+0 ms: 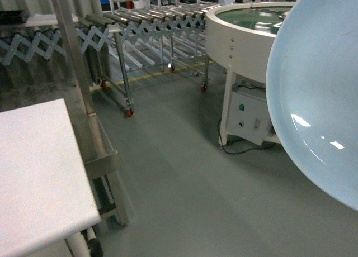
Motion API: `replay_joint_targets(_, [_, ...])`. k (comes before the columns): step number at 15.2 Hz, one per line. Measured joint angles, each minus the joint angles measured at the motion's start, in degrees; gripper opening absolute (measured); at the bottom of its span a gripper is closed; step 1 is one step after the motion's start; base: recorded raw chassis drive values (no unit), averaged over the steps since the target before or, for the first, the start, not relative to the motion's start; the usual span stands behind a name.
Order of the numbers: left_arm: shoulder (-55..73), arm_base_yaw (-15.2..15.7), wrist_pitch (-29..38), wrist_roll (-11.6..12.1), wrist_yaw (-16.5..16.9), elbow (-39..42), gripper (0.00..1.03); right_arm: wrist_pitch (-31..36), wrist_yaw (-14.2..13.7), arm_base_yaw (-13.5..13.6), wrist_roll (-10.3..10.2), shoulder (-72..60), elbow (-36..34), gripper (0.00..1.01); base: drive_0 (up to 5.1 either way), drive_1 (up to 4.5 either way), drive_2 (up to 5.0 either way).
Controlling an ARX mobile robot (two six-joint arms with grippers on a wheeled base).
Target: Place blue tray on left shelf second layer neatly
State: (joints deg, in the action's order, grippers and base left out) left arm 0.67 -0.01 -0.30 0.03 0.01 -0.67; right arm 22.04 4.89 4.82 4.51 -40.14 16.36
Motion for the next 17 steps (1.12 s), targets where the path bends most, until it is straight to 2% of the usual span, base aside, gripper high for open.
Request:
replay_joint_targets(14, [0.0,0.0,0.0,0.0,0.0,0.0,0.98,0.2,0.0,0.0,0.0,0.0,0.0,0.02,3.5,-3.24,-3.2])
replay_joint_targets(17, [0.0,0.0,-0.1,0.0,0.1,0.0,0.98,0.2,-0.3,-0.3,0.0,0.0,0.0,0.02,-1.1,-1.08,-1.1])
